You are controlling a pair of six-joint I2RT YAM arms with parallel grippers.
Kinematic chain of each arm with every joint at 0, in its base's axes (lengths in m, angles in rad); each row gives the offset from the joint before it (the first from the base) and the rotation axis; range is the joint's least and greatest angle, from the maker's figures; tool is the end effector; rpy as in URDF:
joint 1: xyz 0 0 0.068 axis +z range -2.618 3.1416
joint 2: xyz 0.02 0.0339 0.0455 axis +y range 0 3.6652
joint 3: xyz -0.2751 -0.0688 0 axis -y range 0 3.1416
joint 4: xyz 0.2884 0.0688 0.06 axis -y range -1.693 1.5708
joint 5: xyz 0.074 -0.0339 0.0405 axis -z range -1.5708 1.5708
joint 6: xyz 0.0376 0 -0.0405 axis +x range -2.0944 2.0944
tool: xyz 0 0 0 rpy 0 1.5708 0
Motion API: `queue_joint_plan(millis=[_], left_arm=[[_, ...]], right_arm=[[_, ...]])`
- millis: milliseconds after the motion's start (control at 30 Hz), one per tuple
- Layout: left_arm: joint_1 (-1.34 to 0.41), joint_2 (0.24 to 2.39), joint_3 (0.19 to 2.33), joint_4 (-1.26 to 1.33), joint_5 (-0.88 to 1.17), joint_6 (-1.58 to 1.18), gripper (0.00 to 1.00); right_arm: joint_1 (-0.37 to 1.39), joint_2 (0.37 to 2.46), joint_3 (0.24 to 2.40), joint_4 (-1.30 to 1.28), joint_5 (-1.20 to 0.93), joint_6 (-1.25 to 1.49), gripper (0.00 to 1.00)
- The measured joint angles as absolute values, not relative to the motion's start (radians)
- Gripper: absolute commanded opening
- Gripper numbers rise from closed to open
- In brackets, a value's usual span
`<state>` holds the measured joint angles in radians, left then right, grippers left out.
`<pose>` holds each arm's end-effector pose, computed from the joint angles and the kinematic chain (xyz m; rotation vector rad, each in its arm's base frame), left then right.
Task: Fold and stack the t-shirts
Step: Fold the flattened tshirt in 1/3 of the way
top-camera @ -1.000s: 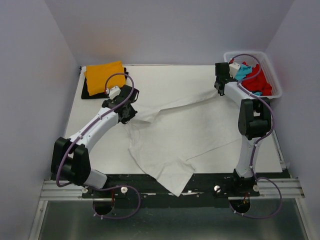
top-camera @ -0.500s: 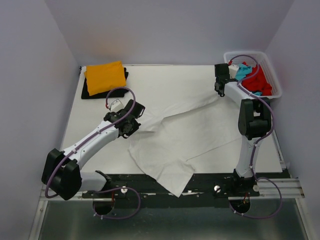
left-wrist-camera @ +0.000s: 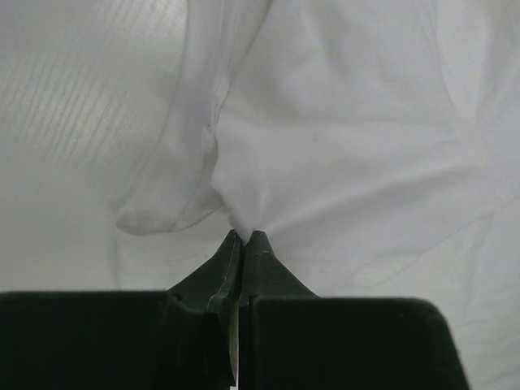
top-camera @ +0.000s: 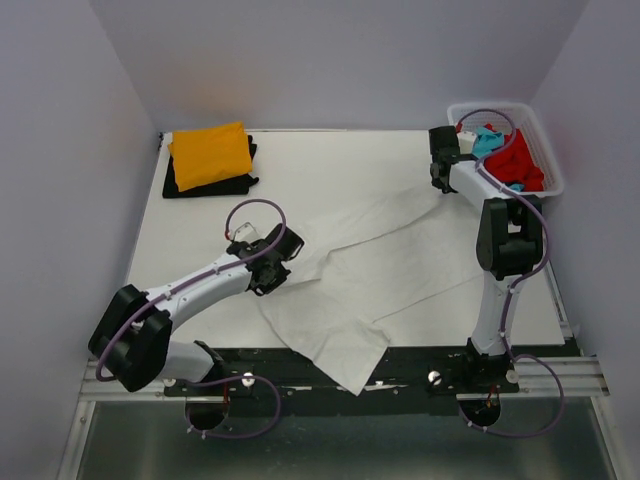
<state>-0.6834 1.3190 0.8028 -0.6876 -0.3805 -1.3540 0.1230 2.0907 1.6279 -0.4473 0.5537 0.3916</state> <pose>0.2189 -0.1603 0.1881 -0.9526 2.4485 -0.1497 0.5052 0.0425 0.1935 0.5386 2.2857 -0.4383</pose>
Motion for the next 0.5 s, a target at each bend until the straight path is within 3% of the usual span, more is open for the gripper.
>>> queue_joint_plan(millis=[67,100,167,233,267,300,367,500], left_arm=[[-0.688,1.335,0.802,-0.686,-0.377,-1.354,0.39],[-0.690,1.338,0.800,-0.685,-0.372,-1.352,0.44],[-0.697,1.335,0.796,-0.686,-0.366,-1.348,0.66],[-0.709,1.320,0.789,-0.693,-0.363,-1.330,0.98],[-0.720,1.303,0.785,-0.701,-0.361,-1.327,0.99],[-0.728,1.290,0.781,-0.708,-0.363,-1.323,0.99],[-0.767,1.225,0.779,-0.733,-0.363,-1.294,0.98],[-0.807,1.128,0.803,-0.758,-0.364,-1.226,0.99]], right_arm=[[0.123,2.090,1.617,-0.455,0.564,0.392,0.32],[0.123,2.090,1.610,-0.461,0.568,0.392,0.33],[0.123,2.089,1.601,-0.479,0.577,0.392,0.37],[0.123,2.086,1.600,-0.503,0.589,0.394,0.46],[0.123,2.081,1.597,-0.513,0.595,0.397,0.54],[0.123,2.070,1.588,-0.520,0.598,0.401,0.71],[0.123,2.033,1.557,-0.525,0.593,0.414,0.88],[0.127,1.910,1.481,-0.511,0.530,0.402,1.00]])
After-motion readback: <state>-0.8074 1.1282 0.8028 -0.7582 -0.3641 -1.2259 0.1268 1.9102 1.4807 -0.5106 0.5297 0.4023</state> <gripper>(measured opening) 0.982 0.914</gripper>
